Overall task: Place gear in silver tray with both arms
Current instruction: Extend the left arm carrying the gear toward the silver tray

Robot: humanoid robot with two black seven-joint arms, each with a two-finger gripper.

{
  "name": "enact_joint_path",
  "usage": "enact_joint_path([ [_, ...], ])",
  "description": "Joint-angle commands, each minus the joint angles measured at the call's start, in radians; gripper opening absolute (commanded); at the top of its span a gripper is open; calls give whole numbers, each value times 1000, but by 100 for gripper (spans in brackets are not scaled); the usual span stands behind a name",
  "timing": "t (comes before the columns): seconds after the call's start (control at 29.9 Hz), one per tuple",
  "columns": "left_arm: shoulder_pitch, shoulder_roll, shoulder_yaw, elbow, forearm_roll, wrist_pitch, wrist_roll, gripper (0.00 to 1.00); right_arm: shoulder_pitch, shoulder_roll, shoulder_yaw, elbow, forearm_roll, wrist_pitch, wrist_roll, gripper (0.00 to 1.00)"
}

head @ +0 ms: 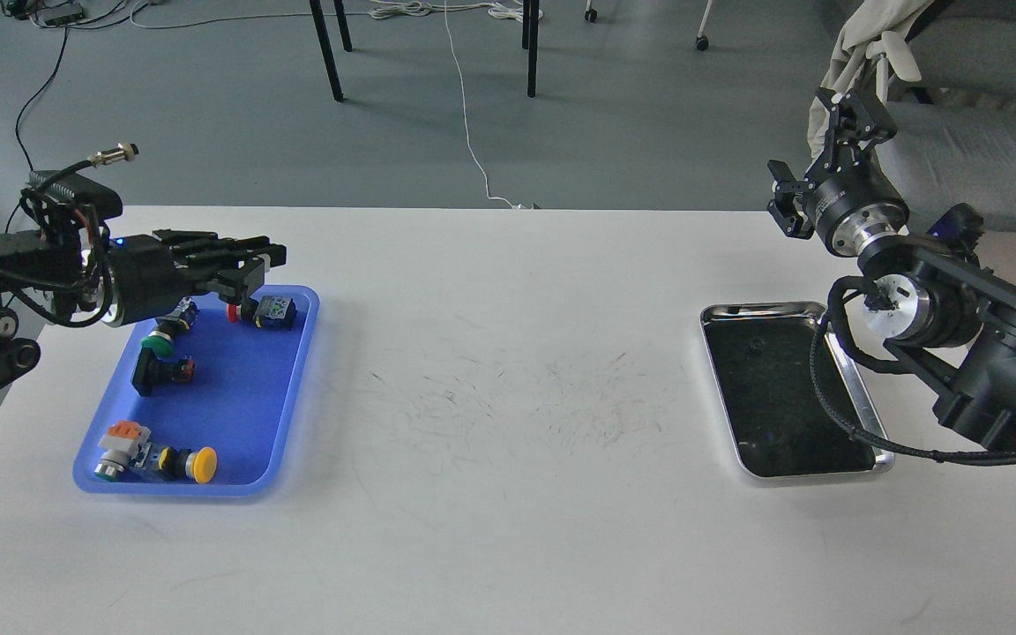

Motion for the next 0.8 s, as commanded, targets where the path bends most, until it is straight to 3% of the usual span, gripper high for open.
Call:
enact_joint_path([
  [0.0,-42,-73,4,-30,10,-25,0,7,4,3,19,3,2,0,-1,97],
  [0.3,-102,-317,16,-4,93,-95,0,7,38,-2,86,-2,2,-8,-6,97],
  [0.43,-131,-430,92,30,93,-96,0,7,43,-2,94,-5,2,-8,-6,97],
  [0.77,-157,-722,123,232,93,-96,0,7,58,-5,97,-7,2,-21,-7,97],
])
